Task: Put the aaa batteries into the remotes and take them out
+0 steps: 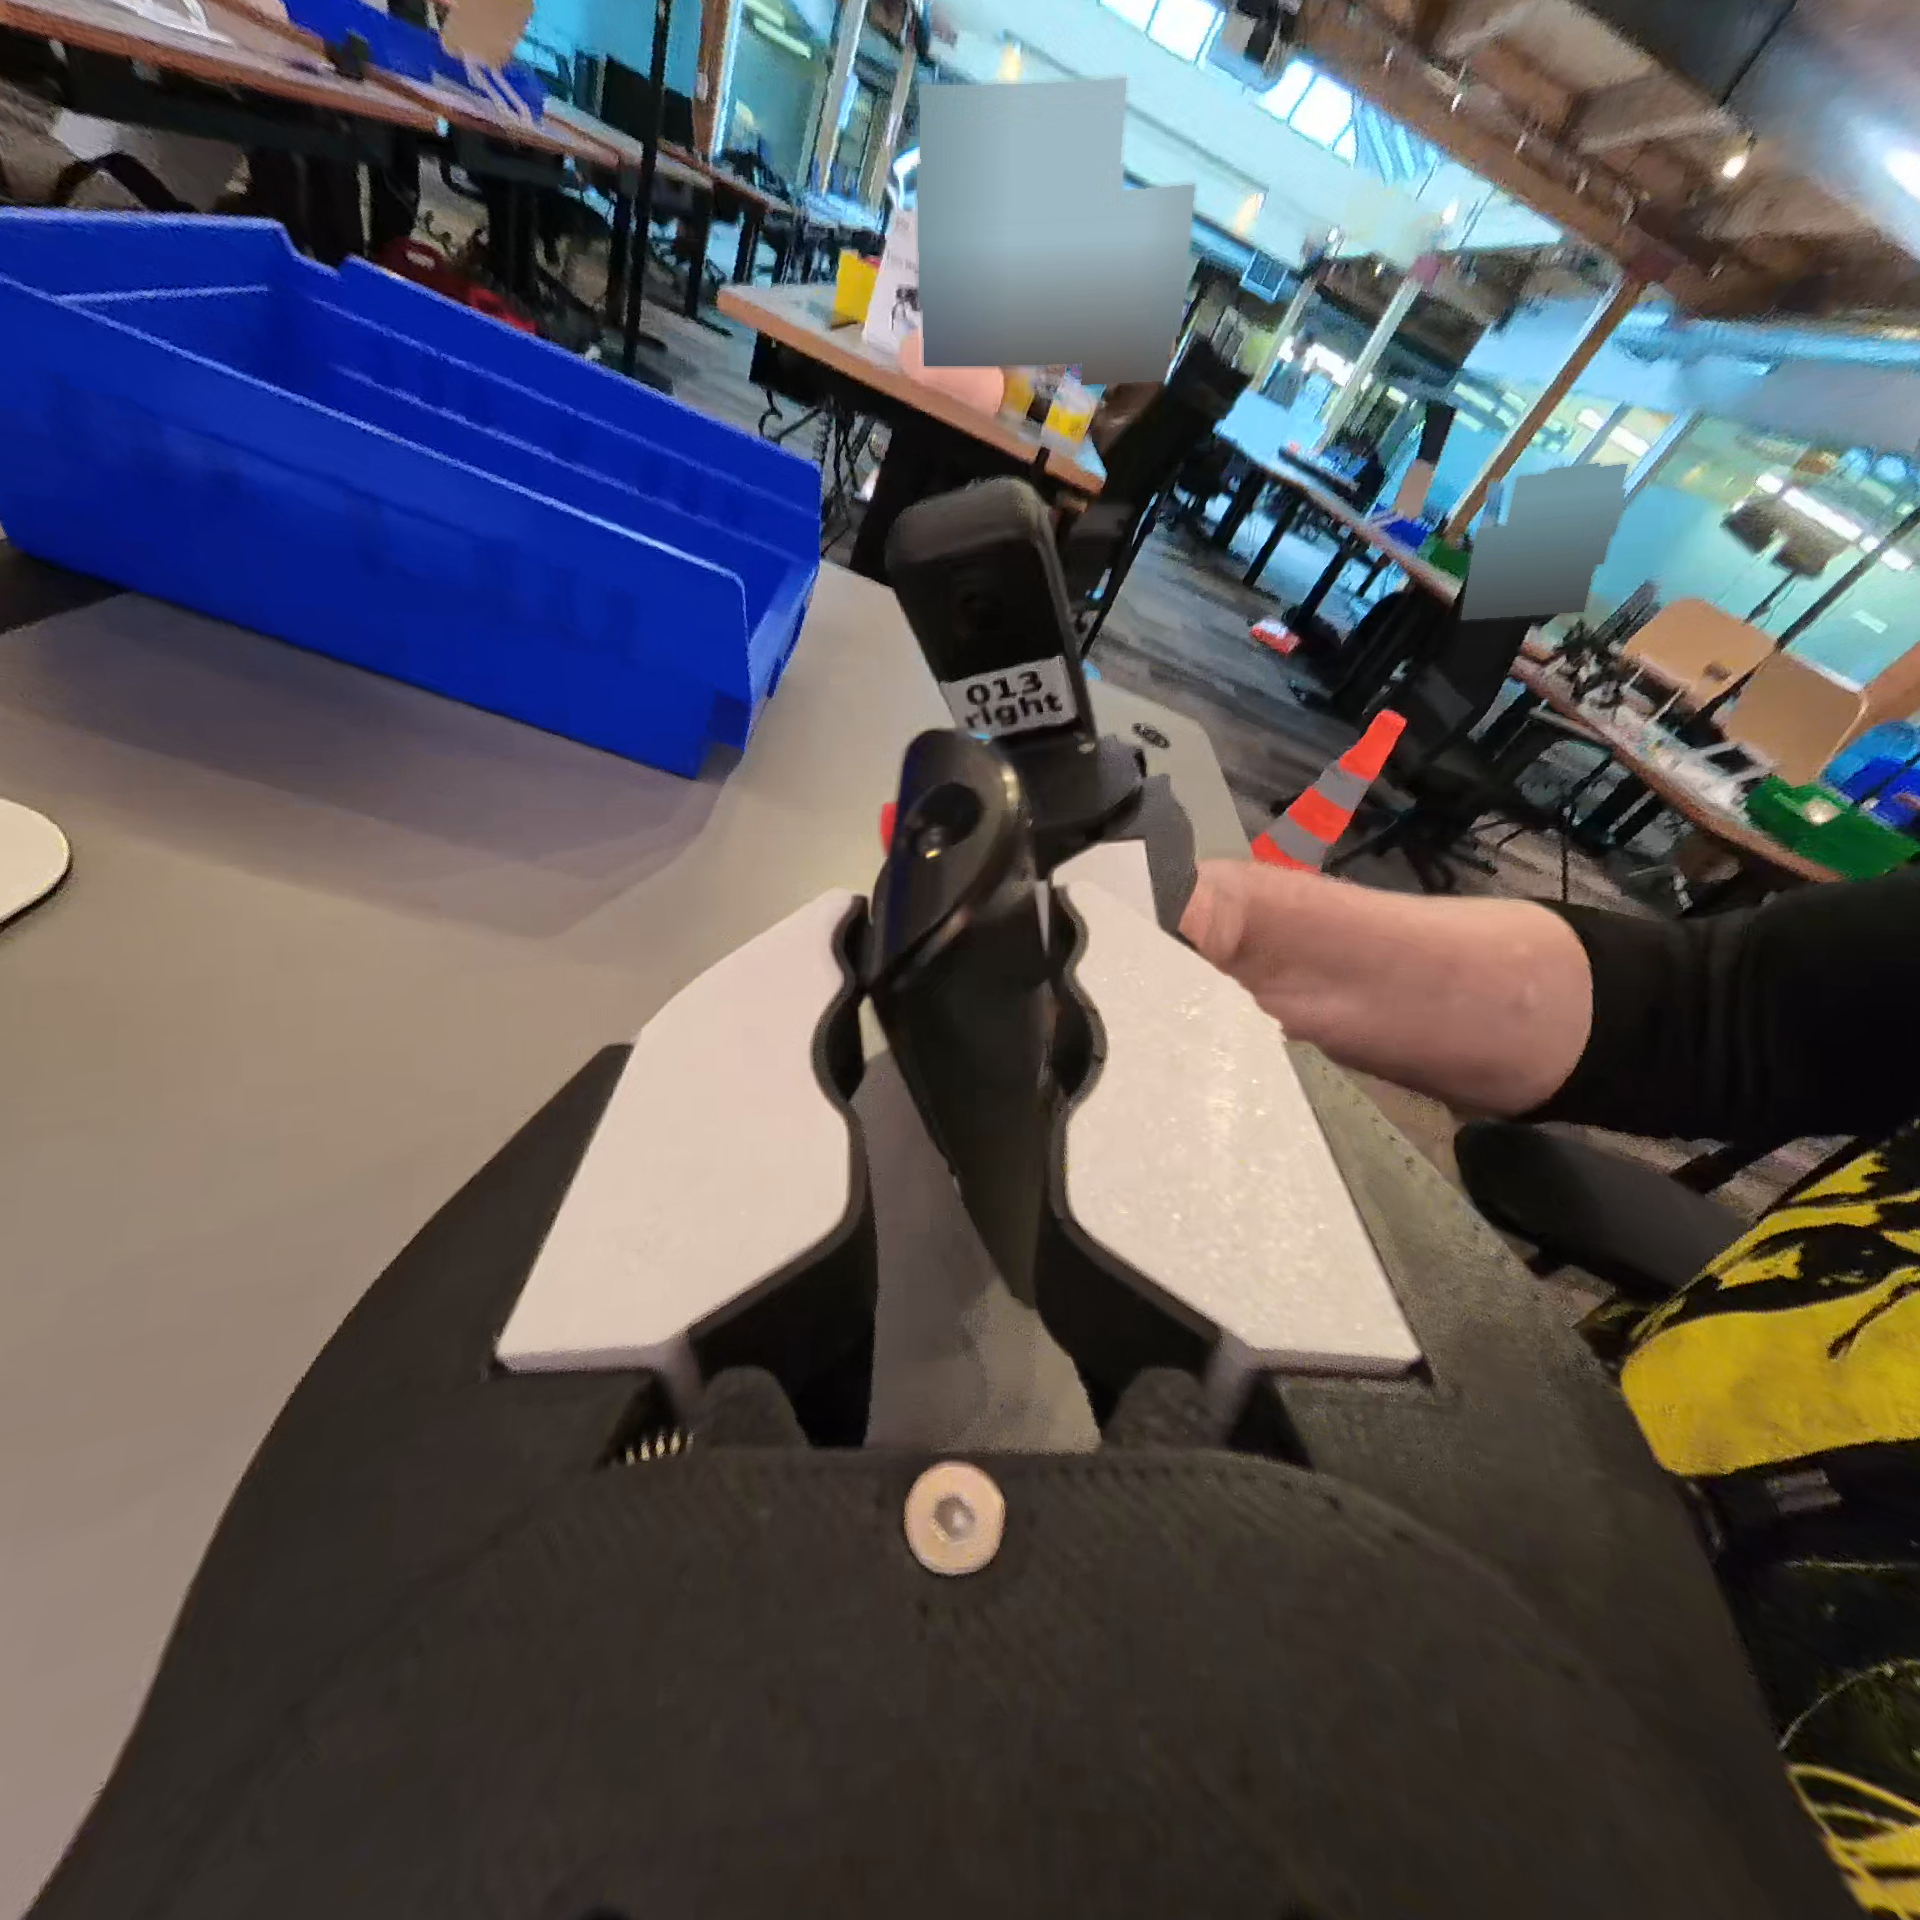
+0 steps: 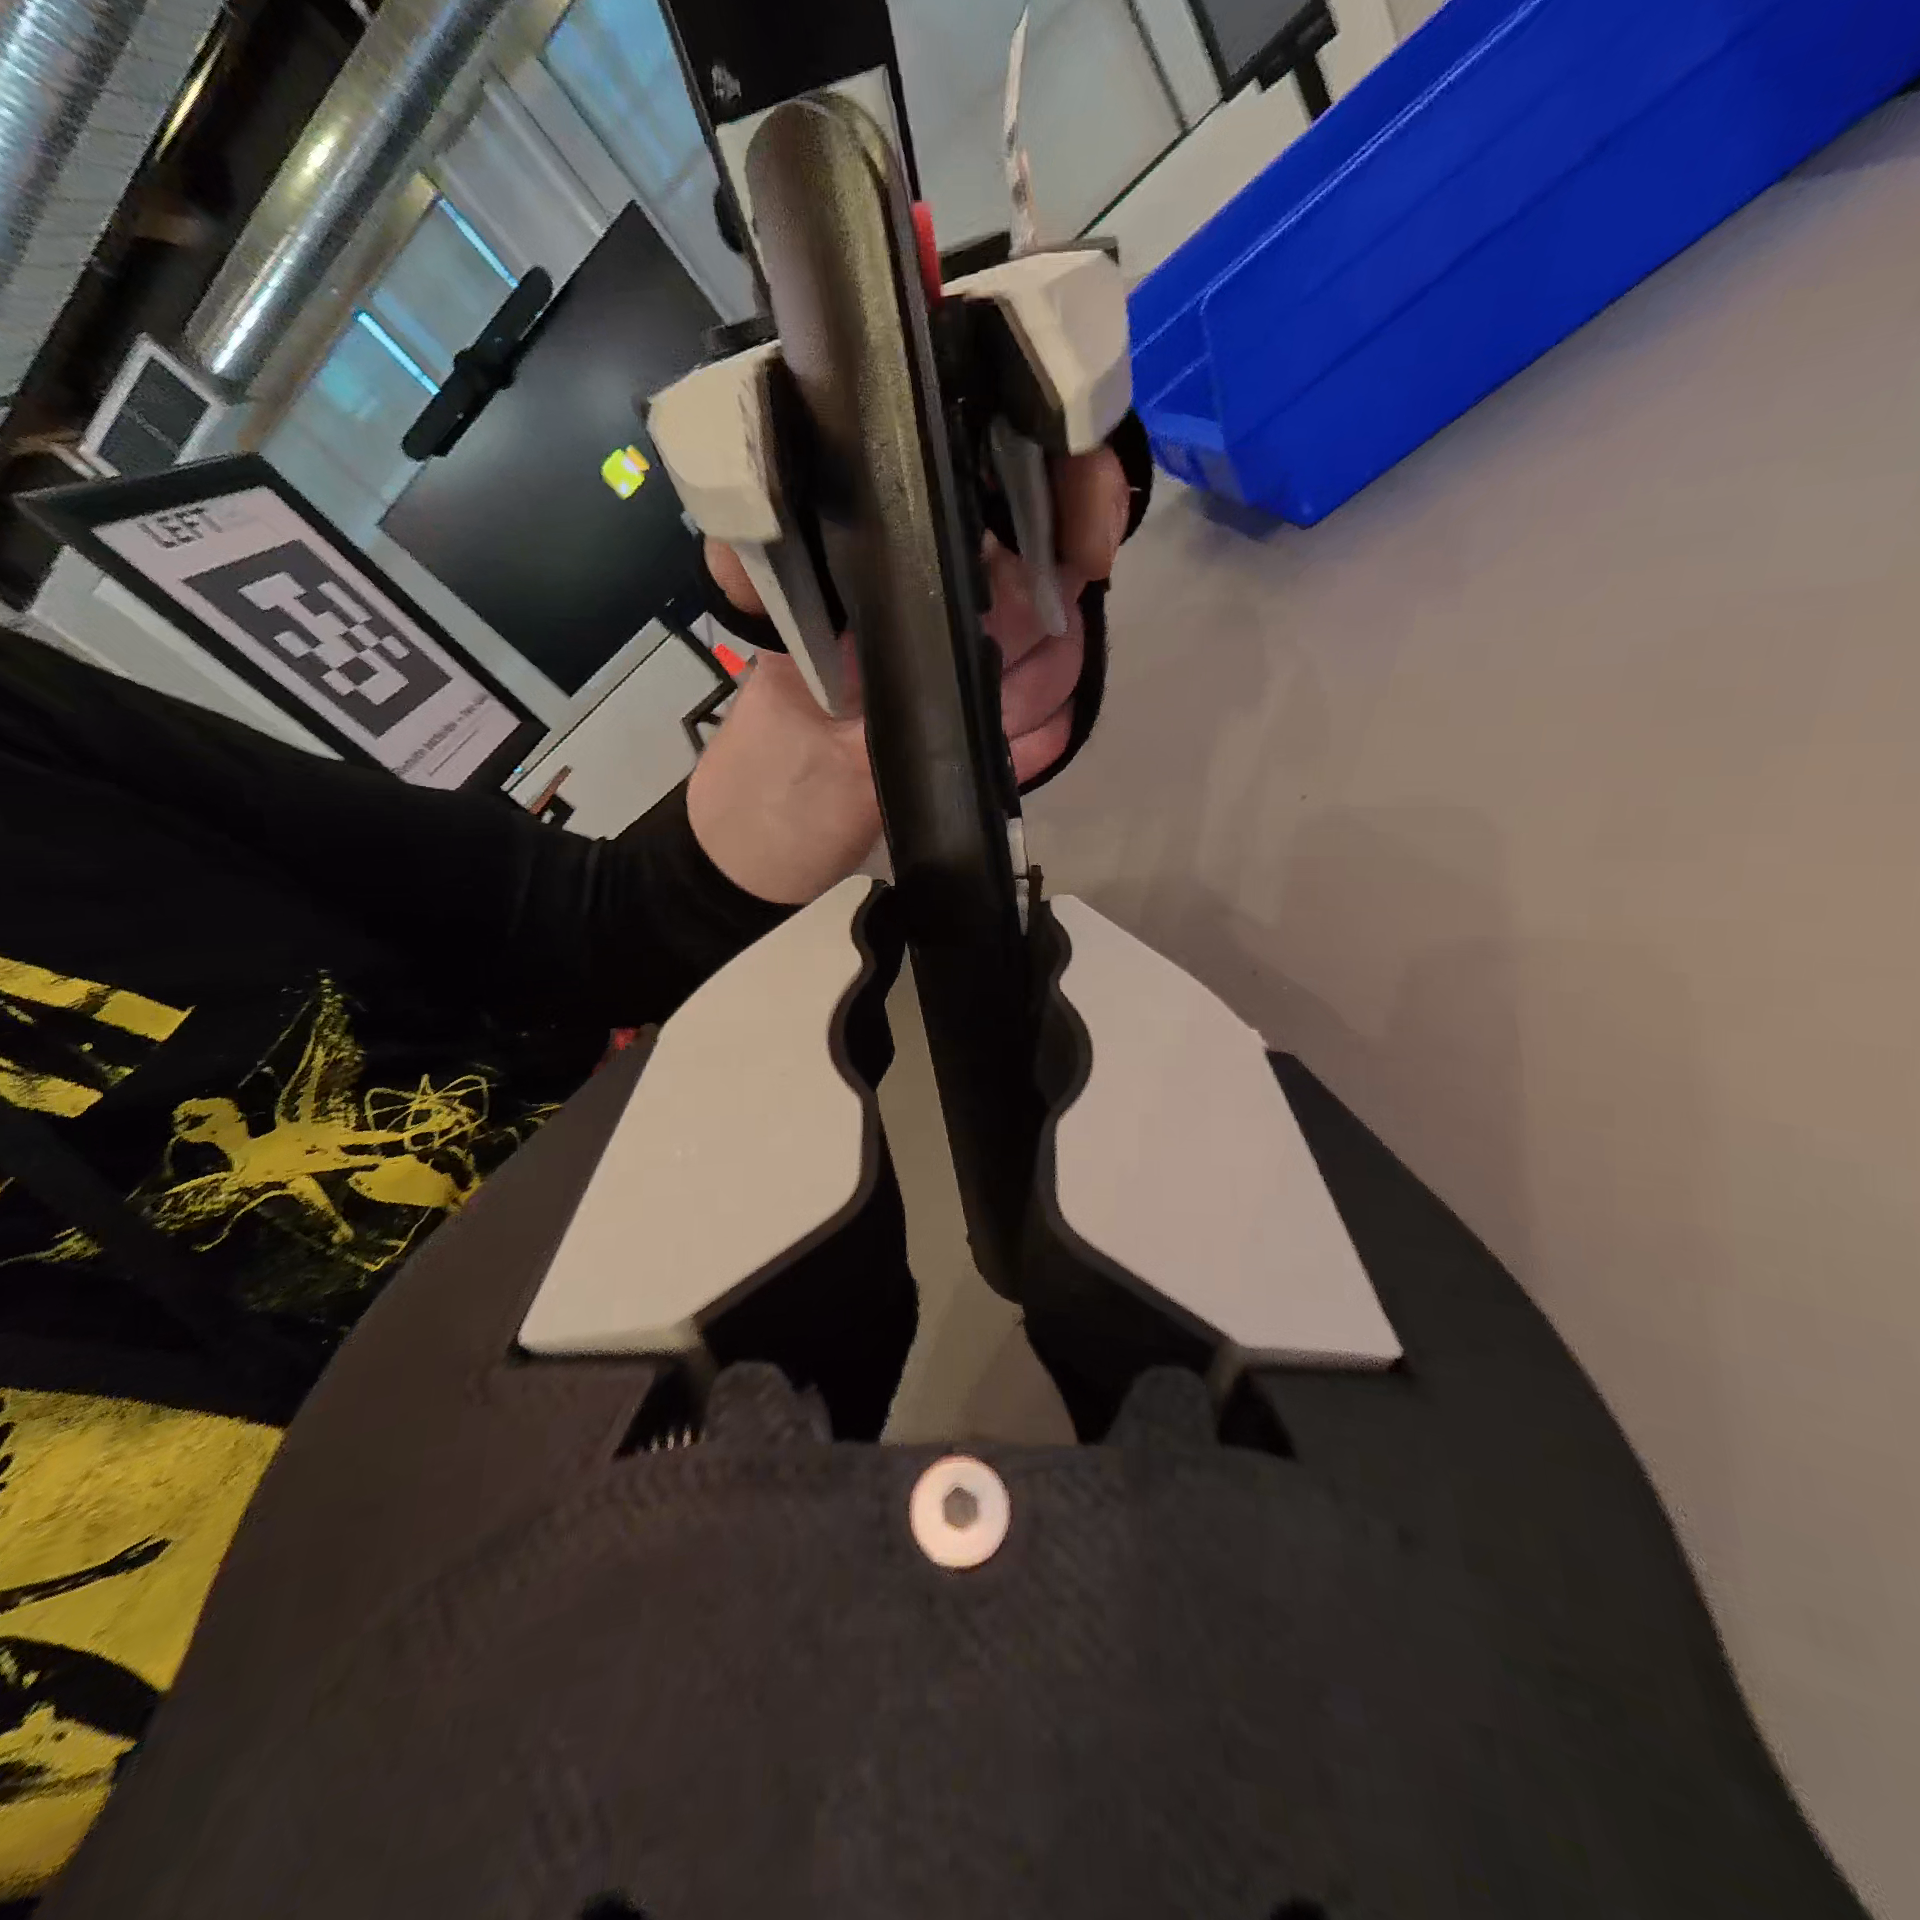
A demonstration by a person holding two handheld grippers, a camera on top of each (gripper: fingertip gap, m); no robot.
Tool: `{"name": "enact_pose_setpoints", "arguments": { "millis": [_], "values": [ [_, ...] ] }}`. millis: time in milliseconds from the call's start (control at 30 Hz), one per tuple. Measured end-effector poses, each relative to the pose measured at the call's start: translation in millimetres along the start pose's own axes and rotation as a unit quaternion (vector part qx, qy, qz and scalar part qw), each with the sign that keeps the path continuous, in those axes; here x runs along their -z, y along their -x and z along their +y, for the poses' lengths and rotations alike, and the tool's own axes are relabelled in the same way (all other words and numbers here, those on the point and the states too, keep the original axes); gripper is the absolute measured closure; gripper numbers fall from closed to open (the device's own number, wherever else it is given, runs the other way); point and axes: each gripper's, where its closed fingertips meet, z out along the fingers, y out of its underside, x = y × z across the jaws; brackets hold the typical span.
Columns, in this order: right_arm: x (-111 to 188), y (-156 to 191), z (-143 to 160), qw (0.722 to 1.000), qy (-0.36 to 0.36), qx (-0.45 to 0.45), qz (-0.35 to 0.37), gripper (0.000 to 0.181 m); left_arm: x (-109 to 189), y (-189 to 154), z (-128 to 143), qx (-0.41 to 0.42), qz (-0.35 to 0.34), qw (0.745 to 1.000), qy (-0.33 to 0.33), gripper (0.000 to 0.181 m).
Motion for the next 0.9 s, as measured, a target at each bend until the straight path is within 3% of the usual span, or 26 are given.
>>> {"name": "enact_pose_setpoints", "arguments": {
  "millis": [233,367,467,533,600,700,767,833,900],
  "values": [
    [1,-2,1,1.0,0.011,0.018,0.004,0.157,1,-3,2,0.018,0.007,1.0,0.019,0.155],
    [5,-17,1,0.992,0.026,0.078,0.092,0.147,-2,9,7,0.058,-0.017,0.998,0.022,0.156],
    [8,-27,1,0.965,0.046,0.167,0.196,0.131,-4,20,13,0.078,-0.04,0.996,0.028,0.156],
    [10,-26,-3,0.93,0.054,0.252,0.262,0.128,-3,26,15,0.103,-0.049,0.993,0.025,0.156],
    [11,-27,-7,0.876,0.068,0.345,0.33,0.124,-3,32,18,0.127,-0.055,0.99,0.022,0.156],
    [0,-21,-9,0.795,0.102,0.463,0.377,0.126,-5,38,21,0.163,-0.058,0.985,0.013,0.156],
    [-3,-31,-9,0.743,0.133,0.499,0.425,0.12,-7,41,22,0.179,-0.067,0.982,0.009,0.156],
    [-2,-44,-12,0.695,0.161,0.51,0.48,0.099,-9,39,21,0.186,-0.067,0.98,0.004,0.156],
    [2,-61,-5,0.677,0.207,0.483,0.516,0.096,-10,42,21,0.197,-0.084,0.977,-0.006,0.157]
  ]
}}
